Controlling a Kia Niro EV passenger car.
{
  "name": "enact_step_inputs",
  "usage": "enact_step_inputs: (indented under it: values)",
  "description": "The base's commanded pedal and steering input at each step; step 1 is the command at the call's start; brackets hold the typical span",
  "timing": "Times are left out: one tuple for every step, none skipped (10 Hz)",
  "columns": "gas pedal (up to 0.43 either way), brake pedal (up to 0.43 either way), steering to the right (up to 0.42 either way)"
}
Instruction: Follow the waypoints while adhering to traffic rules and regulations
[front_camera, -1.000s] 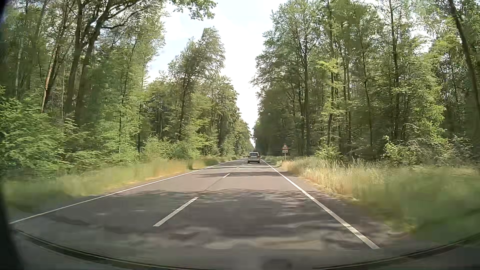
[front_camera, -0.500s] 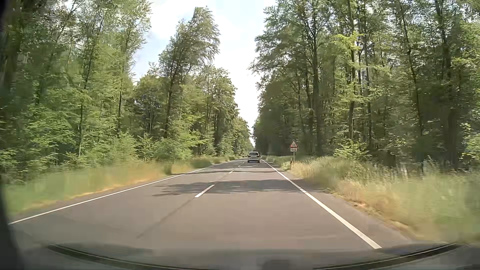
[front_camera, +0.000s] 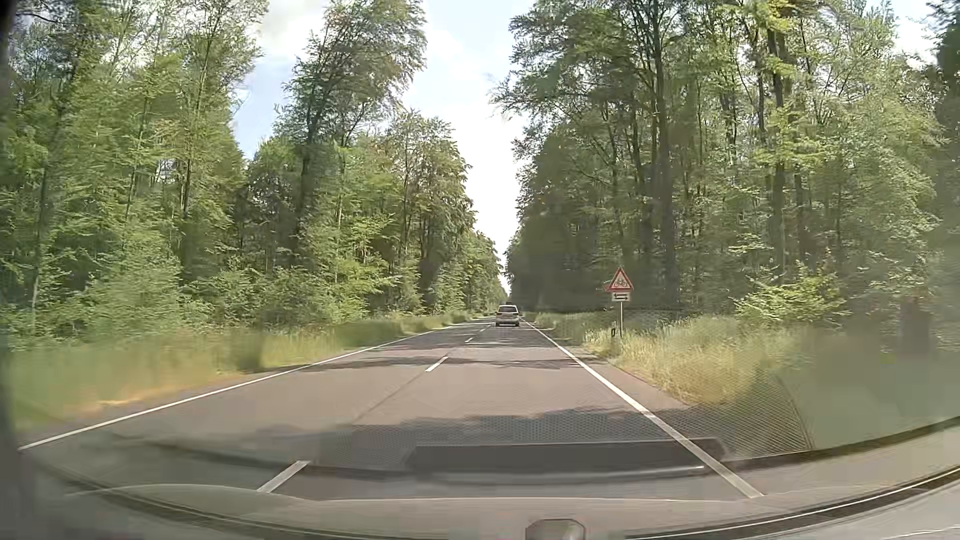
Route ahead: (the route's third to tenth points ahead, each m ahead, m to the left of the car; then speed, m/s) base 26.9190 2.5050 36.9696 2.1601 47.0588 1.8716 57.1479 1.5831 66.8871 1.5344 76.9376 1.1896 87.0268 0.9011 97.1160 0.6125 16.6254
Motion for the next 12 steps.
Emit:
enact_step_inputs:
  values:
    - [0.067,0.030,-0.001]
    - [0.067,0.037,-0.001]
    - [0.067,0.037,-0.001]
    - [0.067,0.037,-0.001]
    - [0.067,0.030,-0.001]
    - [0.067,0.037,-0.001]
    - [0.067,0.037,-0.001]
    - [0.067,0.030,-0.001]
    - [0.067,0.037,-0.001]
    - [0.067,0.037,-0.001]
    - [0.067,0.030,-0.001]
    - [0.067,0.030,-0.001]
